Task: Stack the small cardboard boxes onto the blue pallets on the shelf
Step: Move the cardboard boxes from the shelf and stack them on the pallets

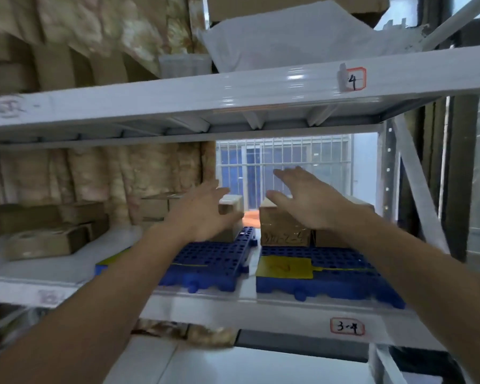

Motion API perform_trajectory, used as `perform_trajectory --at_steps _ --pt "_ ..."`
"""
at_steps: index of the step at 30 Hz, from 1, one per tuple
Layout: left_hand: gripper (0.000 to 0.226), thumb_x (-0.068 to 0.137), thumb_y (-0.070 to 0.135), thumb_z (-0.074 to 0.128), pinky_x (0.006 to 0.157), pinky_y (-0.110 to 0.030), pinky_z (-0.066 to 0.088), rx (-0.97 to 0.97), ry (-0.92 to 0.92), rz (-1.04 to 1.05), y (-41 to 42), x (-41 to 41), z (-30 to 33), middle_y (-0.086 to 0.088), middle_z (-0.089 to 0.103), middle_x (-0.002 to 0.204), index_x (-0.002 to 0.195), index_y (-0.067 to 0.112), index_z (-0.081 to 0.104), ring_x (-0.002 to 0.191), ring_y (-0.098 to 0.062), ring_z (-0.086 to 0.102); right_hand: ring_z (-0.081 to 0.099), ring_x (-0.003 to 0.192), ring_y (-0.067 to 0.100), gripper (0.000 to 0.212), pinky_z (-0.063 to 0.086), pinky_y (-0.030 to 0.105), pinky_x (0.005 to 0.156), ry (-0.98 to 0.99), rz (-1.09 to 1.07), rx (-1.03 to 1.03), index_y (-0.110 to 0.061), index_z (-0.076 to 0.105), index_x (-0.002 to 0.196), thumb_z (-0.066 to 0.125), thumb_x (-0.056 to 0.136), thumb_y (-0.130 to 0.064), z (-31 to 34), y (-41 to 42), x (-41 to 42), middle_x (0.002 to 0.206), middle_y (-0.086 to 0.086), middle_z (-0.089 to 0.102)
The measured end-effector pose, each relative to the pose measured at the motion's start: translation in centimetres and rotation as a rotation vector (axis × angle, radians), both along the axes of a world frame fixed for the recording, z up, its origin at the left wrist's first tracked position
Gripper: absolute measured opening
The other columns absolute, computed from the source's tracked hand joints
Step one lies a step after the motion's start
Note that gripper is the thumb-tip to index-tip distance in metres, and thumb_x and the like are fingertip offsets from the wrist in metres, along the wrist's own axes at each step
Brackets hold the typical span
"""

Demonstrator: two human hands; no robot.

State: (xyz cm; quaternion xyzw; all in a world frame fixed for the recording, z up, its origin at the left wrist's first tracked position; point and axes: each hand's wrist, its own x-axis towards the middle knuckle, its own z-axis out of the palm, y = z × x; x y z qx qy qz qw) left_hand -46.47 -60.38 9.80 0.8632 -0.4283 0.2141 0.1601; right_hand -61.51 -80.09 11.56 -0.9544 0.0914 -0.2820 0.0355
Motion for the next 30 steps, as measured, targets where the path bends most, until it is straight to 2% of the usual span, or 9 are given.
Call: perform_trajectory --at_steps 3,6,9,13,17,21,25,27,30 --pt "0.087 0.084 0.086 0.038 0.121 -0.042 0.028 0.061 -0.027 0.115 5.9 1.4 -1.7 0.005 0.035 0.163 0.155 0.037 0.036 0.150 -0.024 0.033 0.006 0.156 0.026 0.070 0.013 0.046 0.123 0.174 0.118 -0.075 -0.024 0.014 0.162 0.032 0.103 -0.059 -1.1 5.9 3.2 0.169 0.005 0.010" --pt "0.104 0.072 0.099 0.027 0.121 -0.045 0.029 0.074 0.054 0.233 12.0 2.3 -3.1 0.000 0.025 0.168 0.158 0.040 0.026 0.152 -0.028 0.029 0.022 0.151 0.026 0.071 0.027 0.045 0.118 0.262 0.228 -0.145 -0.026 0.020 0.160 0.033 0.101 -0.063 -2.2 11.5 6.4 0.167 0.004 0.020" --pt "0.104 0.077 0.088 0.035 0.118 -0.038 0.031 0.091 0.150 0.321 17.8 3.1 -4.6 0.003 0.021 0.169 0.163 0.032 0.018 0.151 -0.023 0.028 0.029 0.147 0.025 0.071 0.030 0.039 0.116 0.294 0.334 -0.146 -0.025 0.025 0.160 0.039 0.100 -0.062 -3.0 17.2 8.9 0.164 0.001 0.027" --pt "0.072 0.097 0.069 0.044 0.113 -0.031 0.030 0.140 0.157 0.384 25.2 3.6 -5.9 0.007 0.036 0.163 0.159 0.034 0.030 0.148 -0.017 0.032 0.056 0.121 0.024 0.050 0.045 0.034 0.095 0.273 0.489 -0.070 -0.025 0.047 0.145 0.051 0.100 -0.048 -4.0 24.1 12.2 0.126 -0.009 0.052" --pt "0.082 0.094 0.073 0.043 0.121 -0.037 0.023 0.142 0.203 0.507 33.6 5.1 -7.1 0.003 0.023 0.169 0.161 0.028 0.028 0.154 -0.020 0.023 0.027 0.148 0.022 0.075 0.030 0.037 0.117 0.326 0.494 -0.128 -0.025 0.023 0.160 0.041 0.098 -0.063 -5.9 31.0 16.2 0.164 0.001 0.027" --pt "0.084 0.090 0.078 0.040 0.123 -0.041 0.025 0.116 0.214 0.582 41.4 6.9 -8.4 0.000 0.027 0.168 0.157 0.027 0.038 0.154 -0.023 0.026 0.026 0.149 0.022 0.075 0.027 0.040 0.119 0.351 0.517 -0.066 -0.027 0.020 0.160 0.040 0.099 -0.064 -8.2 37.8 19.4 0.166 -0.001 0.022" --pt "0.087 0.088 0.086 0.016 0.111 -0.047 0.039 0.173 0.185 0.629 47.5 9.3 -9.6 -0.003 0.058 0.141 0.133 0.026 0.059 0.135 -0.028 0.048 0.028 0.148 0.020 0.070 0.024 0.034 0.119 0.309 0.547 -0.038 -0.025 0.026 0.159 0.044 0.100 -0.059 -10.2 43.6 22.4 0.164 0.001 0.028" --pt "0.065 0.098 0.075 0.028 0.105 -0.042 0.044 0.179 0.234 0.632 49.6 9.7 -9.8 -0.001 0.060 0.130 0.129 0.028 0.060 0.127 -0.026 0.052 0.031 0.145 0.021 0.066 0.026 0.035 0.116 0.325 0.574 -0.035 -0.022 0.029 0.158 0.044 0.102 -0.053 -10.5 46.0 24.0 0.159 0.004 0.035" --pt "0.048 0.099 0.063 0.045 0.099 -0.036 0.047 0.091 0.239 0.629 52.4 10.6 -10.1 0.003 0.056 0.138 0.132 0.031 0.056 0.126 -0.025 0.054 0.032 0.143 0.021 0.063 0.029 0.036 0.116 0.311 0.602 -0.044 -0.019 0.028 0.158 0.041 0.104 -0.049 -10.9 49.1 27.0 0.159 0.004 0.035"
